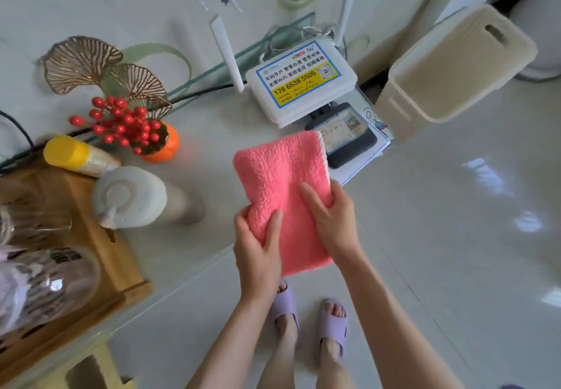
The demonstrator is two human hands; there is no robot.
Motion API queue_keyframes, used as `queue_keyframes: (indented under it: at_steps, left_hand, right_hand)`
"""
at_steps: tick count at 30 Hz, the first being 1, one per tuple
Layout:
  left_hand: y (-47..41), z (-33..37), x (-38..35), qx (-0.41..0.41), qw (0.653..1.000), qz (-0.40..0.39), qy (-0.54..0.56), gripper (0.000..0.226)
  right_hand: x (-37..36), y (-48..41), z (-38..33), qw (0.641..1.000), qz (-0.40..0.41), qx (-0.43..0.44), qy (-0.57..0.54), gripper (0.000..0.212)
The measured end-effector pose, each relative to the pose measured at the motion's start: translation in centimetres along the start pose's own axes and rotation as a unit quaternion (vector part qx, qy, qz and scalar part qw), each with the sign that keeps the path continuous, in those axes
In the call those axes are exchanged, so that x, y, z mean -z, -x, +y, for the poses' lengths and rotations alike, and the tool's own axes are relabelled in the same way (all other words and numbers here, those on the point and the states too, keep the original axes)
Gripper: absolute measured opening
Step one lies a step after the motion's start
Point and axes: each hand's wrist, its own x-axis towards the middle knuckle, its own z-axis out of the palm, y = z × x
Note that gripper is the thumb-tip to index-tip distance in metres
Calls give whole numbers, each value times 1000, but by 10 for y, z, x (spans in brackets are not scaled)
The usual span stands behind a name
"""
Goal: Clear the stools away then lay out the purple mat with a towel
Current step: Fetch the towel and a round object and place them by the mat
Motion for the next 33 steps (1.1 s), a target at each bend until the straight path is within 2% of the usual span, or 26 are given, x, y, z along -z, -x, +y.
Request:
queue_keyframes:
  at_steps: [8,11,12,16,25,33]
  left_hand:
    - [98,-9,-76,-34,982,-181,-42,29]
    - [153,-21,-116,-51,965,-249,-65,29]
    - [153,-26,-118,-53,964,-253,-61,30]
    - [252,-62,-164,-77,934,-335,-94,30]
    - [450,-156,-232,-69,895,-416,-147,32]
    - [523,-235,-302,-65,858,-469,-201,31]
  right_hand:
    - [138,65,52,984,153,-52,-75,34]
    - [199,100,88,967,216,-68,-113,25]
    - [202,101,91,967,213,-72,-119,23]
    - [289,164,160,940,285,-84,-165,16]
    - [433,293,305,890,347,-109,-274,8]
    - [505,319,412,854,389,-125,-323,3]
